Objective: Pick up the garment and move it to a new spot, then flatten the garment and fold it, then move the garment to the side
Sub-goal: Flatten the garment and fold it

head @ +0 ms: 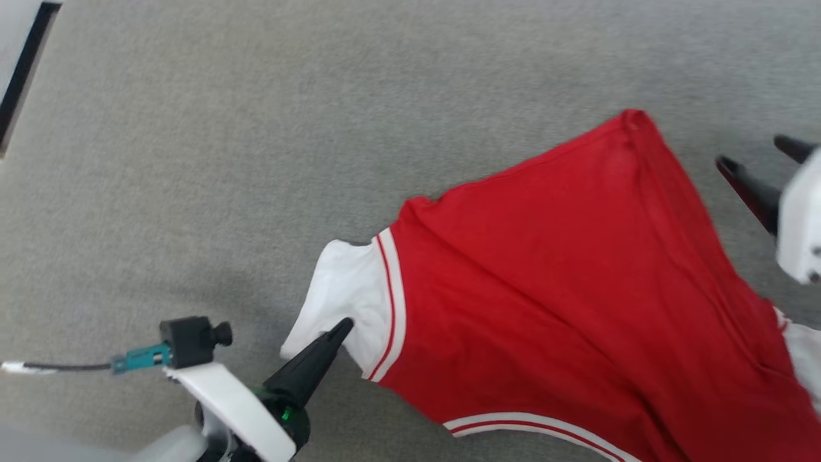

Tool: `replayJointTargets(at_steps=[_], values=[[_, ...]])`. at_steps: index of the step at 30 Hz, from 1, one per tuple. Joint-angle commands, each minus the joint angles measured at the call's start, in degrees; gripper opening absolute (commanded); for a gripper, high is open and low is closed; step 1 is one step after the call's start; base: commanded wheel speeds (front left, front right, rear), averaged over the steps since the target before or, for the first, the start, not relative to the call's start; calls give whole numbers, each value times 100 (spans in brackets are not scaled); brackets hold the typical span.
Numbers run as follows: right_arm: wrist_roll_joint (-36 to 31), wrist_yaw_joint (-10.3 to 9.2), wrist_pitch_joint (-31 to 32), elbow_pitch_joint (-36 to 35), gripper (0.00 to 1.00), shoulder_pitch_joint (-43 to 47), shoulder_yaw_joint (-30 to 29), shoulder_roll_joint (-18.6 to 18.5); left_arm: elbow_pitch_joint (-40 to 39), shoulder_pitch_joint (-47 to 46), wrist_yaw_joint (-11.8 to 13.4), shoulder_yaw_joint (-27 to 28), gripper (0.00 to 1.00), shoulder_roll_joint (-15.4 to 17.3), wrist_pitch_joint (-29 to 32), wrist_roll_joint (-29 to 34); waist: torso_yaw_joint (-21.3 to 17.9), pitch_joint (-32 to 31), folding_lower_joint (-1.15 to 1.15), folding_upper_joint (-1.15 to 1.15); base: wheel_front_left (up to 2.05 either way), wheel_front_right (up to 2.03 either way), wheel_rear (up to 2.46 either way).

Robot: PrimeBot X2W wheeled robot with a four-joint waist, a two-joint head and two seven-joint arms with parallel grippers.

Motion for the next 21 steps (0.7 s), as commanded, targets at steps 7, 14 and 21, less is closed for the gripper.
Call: replayJointTargets(at_steps=[7, 14, 21], values=[[-361, 0, -405, 1777, 100, -1192, 1053, 65, 18, -497, 13, -189, 0, -242, 87, 38, 470, 514, 0, 0, 0, 0, 0], [-134, 0, -480, 2747, 100, -1338, 1814, -72, 111, -702, 13, -359, 0, -364, 52, -17, 588, 652, 0, 0, 0, 0, 0], [189, -2, -843, 2980, 0, -1649, 2064, -96, 255, -967, 13, -479, 0, -291, 59, 22, 440, 503, 0, 0, 0, 0, 0]])
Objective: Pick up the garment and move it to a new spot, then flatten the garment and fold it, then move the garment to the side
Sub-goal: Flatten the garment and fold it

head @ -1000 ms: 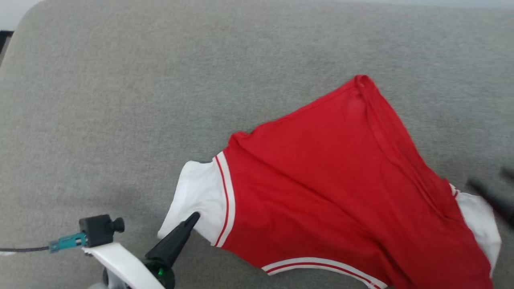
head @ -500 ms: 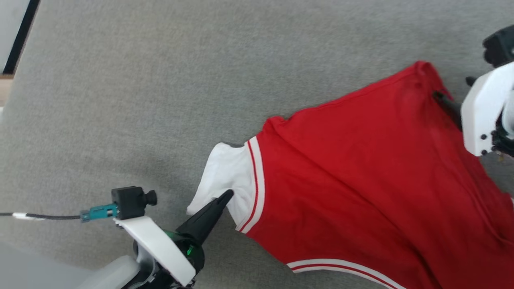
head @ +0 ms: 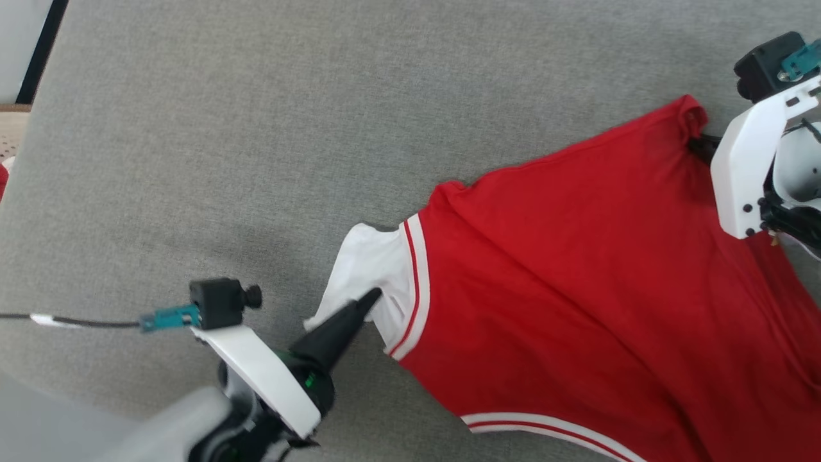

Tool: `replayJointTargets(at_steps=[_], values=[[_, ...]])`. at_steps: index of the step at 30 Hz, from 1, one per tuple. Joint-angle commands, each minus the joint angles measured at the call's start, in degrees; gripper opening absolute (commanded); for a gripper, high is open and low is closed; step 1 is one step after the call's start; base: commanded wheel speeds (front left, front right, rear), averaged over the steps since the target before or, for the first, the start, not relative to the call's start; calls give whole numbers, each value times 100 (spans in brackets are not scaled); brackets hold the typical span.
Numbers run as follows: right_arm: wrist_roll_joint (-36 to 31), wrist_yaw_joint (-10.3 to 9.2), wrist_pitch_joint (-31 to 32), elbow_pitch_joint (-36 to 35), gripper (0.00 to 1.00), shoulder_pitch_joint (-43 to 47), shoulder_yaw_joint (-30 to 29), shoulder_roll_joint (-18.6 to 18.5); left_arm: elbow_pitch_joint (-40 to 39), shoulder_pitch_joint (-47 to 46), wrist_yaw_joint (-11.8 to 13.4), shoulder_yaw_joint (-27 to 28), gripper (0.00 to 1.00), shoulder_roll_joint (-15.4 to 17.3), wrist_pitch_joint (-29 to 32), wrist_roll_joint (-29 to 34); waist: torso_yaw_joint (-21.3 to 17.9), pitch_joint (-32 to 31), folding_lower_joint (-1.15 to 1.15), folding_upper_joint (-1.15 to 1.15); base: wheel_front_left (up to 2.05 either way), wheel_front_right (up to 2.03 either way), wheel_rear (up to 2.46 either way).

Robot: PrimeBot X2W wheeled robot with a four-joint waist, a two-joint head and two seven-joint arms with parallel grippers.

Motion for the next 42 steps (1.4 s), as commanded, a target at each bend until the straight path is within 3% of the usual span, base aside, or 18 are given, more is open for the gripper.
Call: replayJointTargets(at_steps=[1, 9, 14, 21, 31, 35, 42], values=[[-4, -2, -48, 161, 0, 47, 69, 15, 41, -143, 13, 6, 0, 55, 7, 7, -79, -74, 0, 0, 0, 0, 0], [-70, -3, -851, 556, 0, -604, -379, 135, 608, -1111, 13, 98, 0, 275, 109, 191, -624, -257, 0, 0, 0, 0, 0], [-346, -2, -1445, 978, 0, -1245, -1159, 418, 1161, -2140, 13, 584, 0, 404, 220, -80, -1080, -124, 0, 0, 0, 0, 0], [-997, -3, -2300, 1253, 0, -2340, -1685, 839, 2138, -3796, 13, 1487, 0, 551, 482, -466, -1648, 244, 0, 0, 0, 0, 0], [-1888, -16, -3697, 1814, 0, -3732, -2412, 1286, 2945, -5899, 14, 2109, 0, 472, 296, -123, -1997, 211, 0, 0, 0, 0, 0], [-2052, -16, -3981, 2159, 0, -3856, -2499, 1382, 2838, -6001, 14, 2115, 0, 362, 340, -225, -1986, 69, 0, 0, 0, 0, 0], [-1992, -15, -4176, 2493, 0, -3207, -2166, 1330, 2086, -4914, 13, 1815, 0, 507, 171, -229, -1924, -166, 0, 0, 0, 0, 0]])
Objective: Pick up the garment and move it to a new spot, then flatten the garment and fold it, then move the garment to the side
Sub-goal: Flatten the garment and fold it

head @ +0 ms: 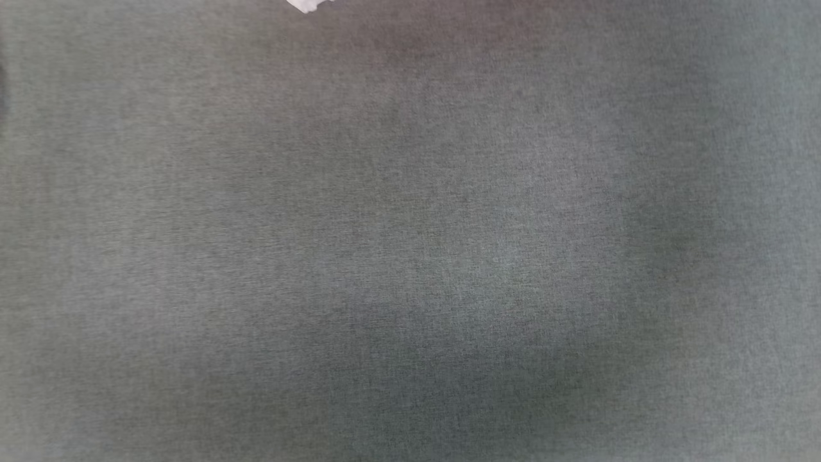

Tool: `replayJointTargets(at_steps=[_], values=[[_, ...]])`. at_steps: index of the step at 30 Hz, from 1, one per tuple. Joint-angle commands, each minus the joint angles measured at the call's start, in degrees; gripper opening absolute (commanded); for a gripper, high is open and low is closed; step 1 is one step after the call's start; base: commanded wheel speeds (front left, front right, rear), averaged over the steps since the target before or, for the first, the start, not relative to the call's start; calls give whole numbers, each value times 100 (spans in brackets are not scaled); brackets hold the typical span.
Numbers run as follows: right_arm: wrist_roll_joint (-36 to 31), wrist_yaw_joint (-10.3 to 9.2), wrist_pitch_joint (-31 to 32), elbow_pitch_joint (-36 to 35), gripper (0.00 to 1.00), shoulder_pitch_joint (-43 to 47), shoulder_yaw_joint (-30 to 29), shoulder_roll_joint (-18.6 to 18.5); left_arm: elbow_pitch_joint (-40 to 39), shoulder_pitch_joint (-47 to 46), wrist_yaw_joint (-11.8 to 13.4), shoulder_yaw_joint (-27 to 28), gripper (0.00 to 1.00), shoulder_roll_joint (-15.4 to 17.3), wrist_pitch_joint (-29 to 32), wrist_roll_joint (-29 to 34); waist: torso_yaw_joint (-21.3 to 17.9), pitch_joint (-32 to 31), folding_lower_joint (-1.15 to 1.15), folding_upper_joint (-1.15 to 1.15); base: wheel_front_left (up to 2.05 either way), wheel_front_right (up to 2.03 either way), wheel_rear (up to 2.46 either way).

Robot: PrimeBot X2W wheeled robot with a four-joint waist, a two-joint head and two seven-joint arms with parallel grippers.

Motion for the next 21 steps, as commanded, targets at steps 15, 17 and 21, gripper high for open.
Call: replayJointTargets(at_steps=[15, 17, 21], values=[[1456, -18, 426, -1780, 0, 4098, 270, -553, -2231, 4695, 13, 236, 0, -27, -400, 202, 435, -736, 0, 0, 0, 0, 0], [1531, -18, 626, -2269, 0, 4731, 168, -571, -2589, 5282, 13, 397, 0, -49, -400, 274, 493, -830, 0, 0, 0, 0, 0], [1600, -18, 1071, -3275, 0, 5932, -204, -563, -3257, 6332, 13, 546, 0, 57, -398, 417, 612, -993, 0, 0, 0, 0, 0]])
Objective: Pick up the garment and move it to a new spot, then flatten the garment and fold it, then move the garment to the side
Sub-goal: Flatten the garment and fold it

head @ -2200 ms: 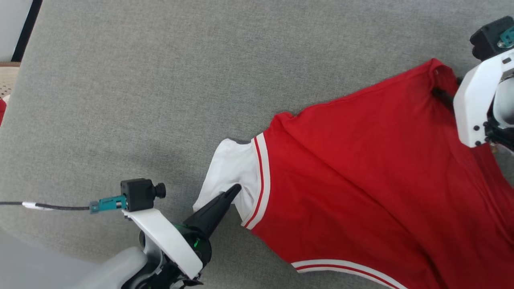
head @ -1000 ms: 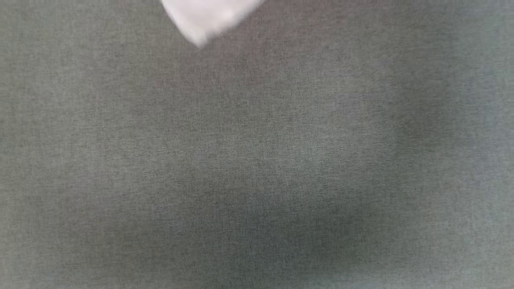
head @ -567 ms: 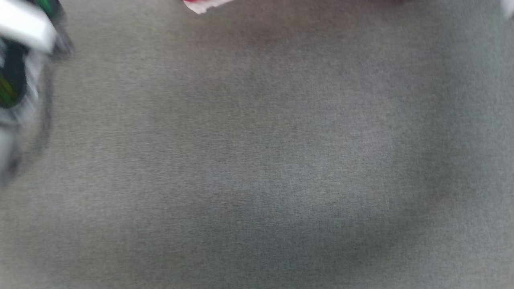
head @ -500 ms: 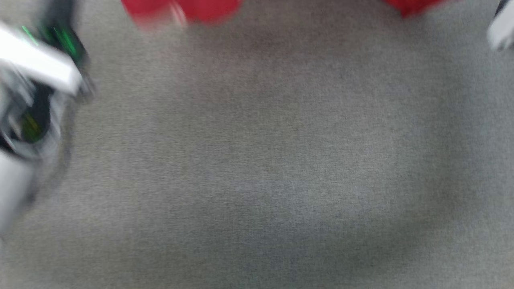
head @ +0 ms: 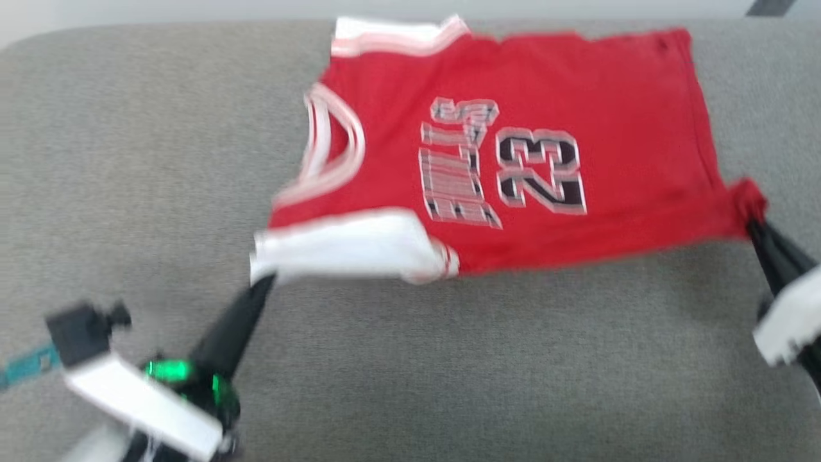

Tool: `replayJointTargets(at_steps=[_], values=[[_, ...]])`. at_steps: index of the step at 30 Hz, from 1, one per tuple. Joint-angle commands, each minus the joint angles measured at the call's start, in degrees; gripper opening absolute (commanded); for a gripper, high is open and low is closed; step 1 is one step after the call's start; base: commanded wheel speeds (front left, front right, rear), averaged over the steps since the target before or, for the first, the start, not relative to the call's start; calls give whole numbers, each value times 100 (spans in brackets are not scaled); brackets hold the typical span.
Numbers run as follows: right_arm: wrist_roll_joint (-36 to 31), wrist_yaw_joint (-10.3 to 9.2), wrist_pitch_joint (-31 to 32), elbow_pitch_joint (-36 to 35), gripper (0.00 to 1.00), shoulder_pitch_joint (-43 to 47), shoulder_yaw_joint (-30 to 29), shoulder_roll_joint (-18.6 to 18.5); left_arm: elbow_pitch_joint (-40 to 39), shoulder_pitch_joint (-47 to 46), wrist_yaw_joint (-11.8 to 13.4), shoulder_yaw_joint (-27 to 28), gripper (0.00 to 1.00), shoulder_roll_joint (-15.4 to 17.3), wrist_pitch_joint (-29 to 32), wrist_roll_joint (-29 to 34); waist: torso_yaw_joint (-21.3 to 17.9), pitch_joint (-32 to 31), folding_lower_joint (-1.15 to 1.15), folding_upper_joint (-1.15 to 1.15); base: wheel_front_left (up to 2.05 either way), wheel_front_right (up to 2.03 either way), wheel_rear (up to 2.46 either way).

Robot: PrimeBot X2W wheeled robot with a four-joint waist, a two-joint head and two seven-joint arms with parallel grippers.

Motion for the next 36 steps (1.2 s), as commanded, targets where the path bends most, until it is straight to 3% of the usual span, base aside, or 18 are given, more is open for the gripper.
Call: replayJointTargets(at_steps=[1, 10, 15, 23, 29, 36], values=[[19, -3, 184, -373, 0, 421, -170, 43, -225, 358, 12, 78, 0, 93, -30, 79, 103, -122, 0, 0, 0, 0, 0], [49, -3, 1093, -2248, 0, 2357, -1071, 554, -1366, 1820, 12, 279, 0, 616, -31, 234, 190, -217, 0, 0, 0, 0, 0], [113, -3, 1284, -2700, 0, 2650, -1285, 794, -1504, 1792, 12, 382, 0, 704, -31, 345, 140, -160, 0, 0, 0, 0, 0], [137, -3, 1299, -2220, 0, 1660, -1001, 787, -1020, 210, 12, 232, 0, 562, 435, -194, -81, 197, 0, 0, 0, 0, 0], [47, -3, 1125, -1556, 0, 840, -791, 754, -31, -882, 12, 314, 0, 327, 931, -489, -232, 497, 0, 0, 0, 0, 0], [-59, -3, 827, -1028, 0, 350, -571, 779, 1120, -1490, 12, 277, 0, 121, 1424, -584, -350, 818, 0, 0, 0, 0, 0]])
